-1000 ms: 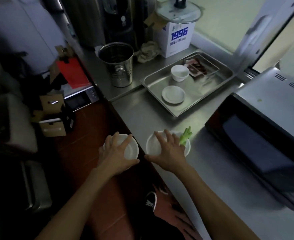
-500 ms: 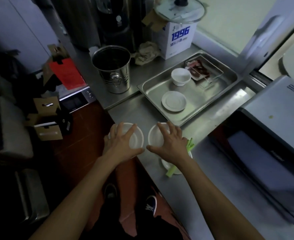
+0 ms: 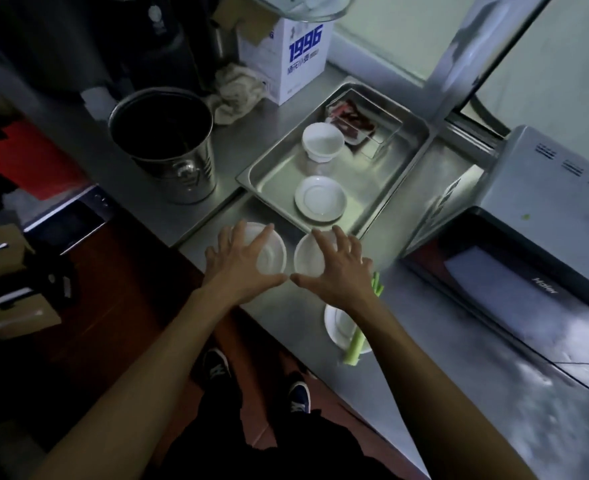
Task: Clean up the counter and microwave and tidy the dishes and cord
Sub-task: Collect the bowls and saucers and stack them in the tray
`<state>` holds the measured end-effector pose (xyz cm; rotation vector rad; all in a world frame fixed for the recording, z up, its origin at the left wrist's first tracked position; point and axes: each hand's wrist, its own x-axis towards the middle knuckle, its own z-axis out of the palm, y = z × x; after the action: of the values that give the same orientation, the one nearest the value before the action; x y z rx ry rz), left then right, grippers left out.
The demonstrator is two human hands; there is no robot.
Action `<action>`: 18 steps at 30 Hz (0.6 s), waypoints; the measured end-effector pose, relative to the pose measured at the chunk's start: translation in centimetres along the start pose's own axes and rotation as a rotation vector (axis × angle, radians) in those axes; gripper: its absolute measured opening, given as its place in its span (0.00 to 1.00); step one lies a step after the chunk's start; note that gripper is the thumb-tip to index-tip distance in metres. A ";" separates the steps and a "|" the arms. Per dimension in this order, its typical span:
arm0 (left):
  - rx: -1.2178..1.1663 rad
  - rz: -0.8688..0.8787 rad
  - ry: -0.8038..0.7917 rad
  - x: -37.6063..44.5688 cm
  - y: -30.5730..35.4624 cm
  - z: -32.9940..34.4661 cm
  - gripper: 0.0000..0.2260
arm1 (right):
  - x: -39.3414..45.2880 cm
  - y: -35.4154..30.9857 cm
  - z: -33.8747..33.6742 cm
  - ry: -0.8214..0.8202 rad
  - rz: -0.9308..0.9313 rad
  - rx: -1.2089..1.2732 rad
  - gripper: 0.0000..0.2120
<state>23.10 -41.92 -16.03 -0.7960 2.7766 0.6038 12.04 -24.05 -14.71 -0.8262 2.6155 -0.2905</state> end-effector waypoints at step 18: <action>0.099 0.248 -0.075 15.2 0.6 -5.3 0.46 | 8.6 -1.8 -1.4 0.156 0.332 0.103 0.47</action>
<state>9.74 -50.80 -15.48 -0.4032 2.8305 0.5189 5.87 -30.37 -15.39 -0.3371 2.7970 -0.4045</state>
